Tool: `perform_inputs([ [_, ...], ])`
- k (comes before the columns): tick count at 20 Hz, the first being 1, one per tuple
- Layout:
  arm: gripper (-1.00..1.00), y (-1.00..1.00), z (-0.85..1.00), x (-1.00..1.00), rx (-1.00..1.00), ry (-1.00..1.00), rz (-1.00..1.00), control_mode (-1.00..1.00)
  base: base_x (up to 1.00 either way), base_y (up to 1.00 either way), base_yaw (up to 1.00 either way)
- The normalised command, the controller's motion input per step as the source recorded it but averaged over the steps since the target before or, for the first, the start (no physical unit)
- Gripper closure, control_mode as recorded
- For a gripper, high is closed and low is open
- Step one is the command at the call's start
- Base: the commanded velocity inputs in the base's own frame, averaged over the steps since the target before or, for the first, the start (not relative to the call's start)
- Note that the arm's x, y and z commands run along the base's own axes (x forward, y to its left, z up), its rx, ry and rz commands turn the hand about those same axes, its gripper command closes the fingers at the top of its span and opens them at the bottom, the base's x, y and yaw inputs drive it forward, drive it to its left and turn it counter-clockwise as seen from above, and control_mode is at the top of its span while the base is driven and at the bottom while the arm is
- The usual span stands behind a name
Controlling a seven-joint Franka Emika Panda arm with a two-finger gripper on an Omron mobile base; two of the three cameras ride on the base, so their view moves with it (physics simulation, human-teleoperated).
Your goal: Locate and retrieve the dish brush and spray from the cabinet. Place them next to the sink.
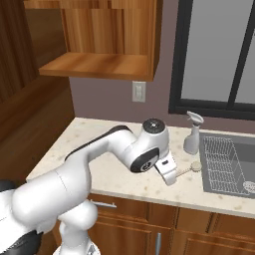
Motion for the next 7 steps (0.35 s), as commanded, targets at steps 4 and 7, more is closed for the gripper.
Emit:
perform_inputs([
  [4,-1.00,0.63,0.05,0.00,-0.15,0.02,0.09,-1.00,0.00,0.00,0.00],
  [7,-1.00,0.61,0.00,0.00,-0.07,-0.05,0.11,-1.00,0.00,0.00,0.00],
])
